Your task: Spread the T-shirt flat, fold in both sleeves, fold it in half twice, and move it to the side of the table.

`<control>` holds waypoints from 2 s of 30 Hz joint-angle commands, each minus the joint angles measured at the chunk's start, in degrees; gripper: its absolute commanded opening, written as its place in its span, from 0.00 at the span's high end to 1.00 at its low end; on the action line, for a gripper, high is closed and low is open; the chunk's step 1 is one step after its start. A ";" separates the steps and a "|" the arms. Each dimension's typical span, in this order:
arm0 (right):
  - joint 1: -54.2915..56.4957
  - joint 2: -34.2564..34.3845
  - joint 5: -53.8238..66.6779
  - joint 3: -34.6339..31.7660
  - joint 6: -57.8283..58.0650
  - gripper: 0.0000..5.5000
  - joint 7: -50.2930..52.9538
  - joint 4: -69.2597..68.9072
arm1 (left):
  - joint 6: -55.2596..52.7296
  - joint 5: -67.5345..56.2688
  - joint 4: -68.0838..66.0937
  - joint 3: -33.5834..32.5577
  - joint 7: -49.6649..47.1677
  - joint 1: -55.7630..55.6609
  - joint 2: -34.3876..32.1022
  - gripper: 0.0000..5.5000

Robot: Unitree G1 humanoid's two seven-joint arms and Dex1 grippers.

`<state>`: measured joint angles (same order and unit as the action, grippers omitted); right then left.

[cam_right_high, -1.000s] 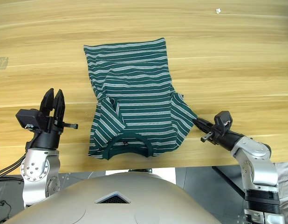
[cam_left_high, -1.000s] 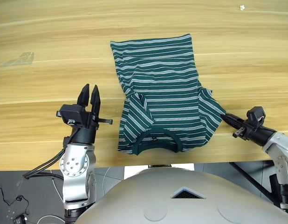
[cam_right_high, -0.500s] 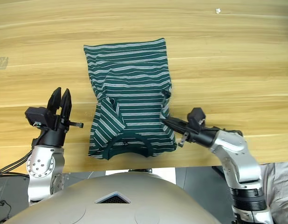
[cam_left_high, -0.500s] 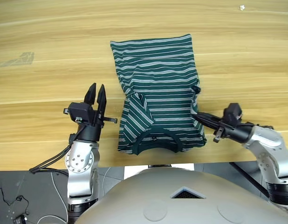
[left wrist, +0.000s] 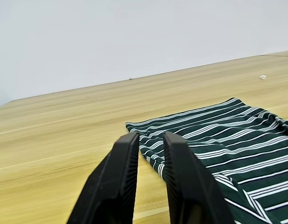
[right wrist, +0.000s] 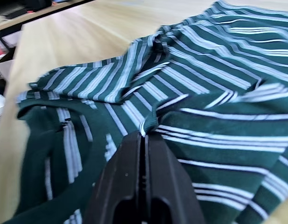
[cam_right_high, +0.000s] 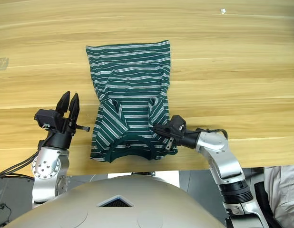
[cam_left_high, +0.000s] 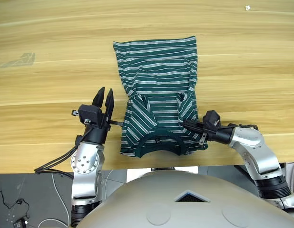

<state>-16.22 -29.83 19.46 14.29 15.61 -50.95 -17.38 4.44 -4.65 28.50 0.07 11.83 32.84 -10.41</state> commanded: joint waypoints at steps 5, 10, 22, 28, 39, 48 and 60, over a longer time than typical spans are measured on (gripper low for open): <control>-0.42 0.40 5.20 -0.27 3.71 0.73 -0.65 -3.32 | -0.76 0.82 -0.46 0.92 0.40 -0.98 -0.48 0.82; 0.05 1.04 5.38 -2.13 -0.48 0.56 -1.05 -2.73 | -0.29 2.89 0.22 1.65 1.63 -1.07 -2.63 0.82; 4.47 -9.69 -16.92 -20.15 -67.95 0.43 -4.11 19.13 | 25.67 47.95 -7.16 -10.69 1.17 8.96 -36.52 0.61; 6.90 -16.23 -32.28 -15.58 -90.72 0.43 -2.04 32.56 | 32.96 52.17 -7.88 -7.28 2.94 11.74 -40.67 0.61; 9.48 -15.60 -43.72 -6.05 -95.02 0.43 8.04 35.05 | 37.87 56.87 -11.63 -0.85 1.77 5.73 -41.45 0.61; 10.47 -17.18 -45.03 -1.13 -93.10 0.43 13.73 35.24 | 38.32 57.60 -10.66 4.22 2.81 4.71 -42.06 0.61; 10.98 -18.78 -44.25 2.41 -89.59 0.81 16.79 34.89 | 36.76 56.54 -11.03 4.13 4.86 4.35 -44.62 0.91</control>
<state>-6.15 -47.59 -25.04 15.98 -75.23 -34.47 17.86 42.15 50.47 18.66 4.08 14.32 36.46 -53.44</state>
